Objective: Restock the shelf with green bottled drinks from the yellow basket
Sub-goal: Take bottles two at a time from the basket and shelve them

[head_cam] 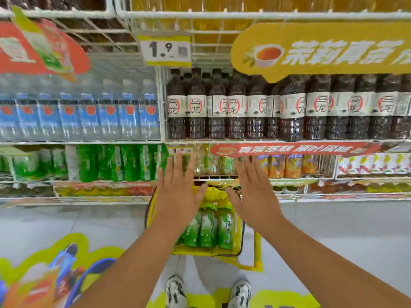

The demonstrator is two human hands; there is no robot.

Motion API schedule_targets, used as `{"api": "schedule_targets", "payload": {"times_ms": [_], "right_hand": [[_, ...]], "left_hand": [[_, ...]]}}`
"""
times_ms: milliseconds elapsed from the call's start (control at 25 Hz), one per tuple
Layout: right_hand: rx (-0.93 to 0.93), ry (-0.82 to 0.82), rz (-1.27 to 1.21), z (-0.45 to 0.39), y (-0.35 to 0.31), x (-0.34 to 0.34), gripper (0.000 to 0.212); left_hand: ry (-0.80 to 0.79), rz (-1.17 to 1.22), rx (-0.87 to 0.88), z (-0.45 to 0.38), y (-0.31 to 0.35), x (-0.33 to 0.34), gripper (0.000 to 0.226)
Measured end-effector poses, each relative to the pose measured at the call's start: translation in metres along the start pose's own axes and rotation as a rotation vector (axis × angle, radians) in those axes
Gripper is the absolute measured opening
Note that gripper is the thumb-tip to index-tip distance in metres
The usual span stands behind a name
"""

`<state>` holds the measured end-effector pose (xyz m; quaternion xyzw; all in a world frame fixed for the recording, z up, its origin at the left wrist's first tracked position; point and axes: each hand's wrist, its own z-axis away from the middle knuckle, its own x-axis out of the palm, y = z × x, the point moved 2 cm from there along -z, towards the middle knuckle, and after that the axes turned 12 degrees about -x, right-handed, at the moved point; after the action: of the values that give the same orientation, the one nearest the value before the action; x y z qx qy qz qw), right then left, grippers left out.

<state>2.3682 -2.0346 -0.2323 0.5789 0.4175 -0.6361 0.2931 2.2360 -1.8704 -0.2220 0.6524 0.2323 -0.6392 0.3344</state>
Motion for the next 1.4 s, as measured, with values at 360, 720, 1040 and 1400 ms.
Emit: {"api": "schedule_targets", "payload": {"times_ms": [360, 720, 1040, 1400], "right_hand": [[0.142, -0.09, -0.094, 0.012, 0.011, 0.174, 0.081], [0.387, -0.173, -0.268, 0.034, 0.026, 0.322, 0.089], [0.714, -0.221, -0.469, 0.032, 0.037, 0.401, 0.084], [0.957, -0.249, -0.481, 0.024, 0.037, 0.432, 0.076]], "left_hand": [[-0.237, -0.028, 0.003, 0.008, -0.031, 0.176, 0.08], [-0.387, 0.027, -0.073, 0.015, -0.059, 0.331, 0.08], [-0.558, 0.176, -0.257, 0.012, -0.067, 0.425, 0.086], [-0.566, 0.382, -0.519, 0.003, -0.077, 0.456, 0.084]]}}
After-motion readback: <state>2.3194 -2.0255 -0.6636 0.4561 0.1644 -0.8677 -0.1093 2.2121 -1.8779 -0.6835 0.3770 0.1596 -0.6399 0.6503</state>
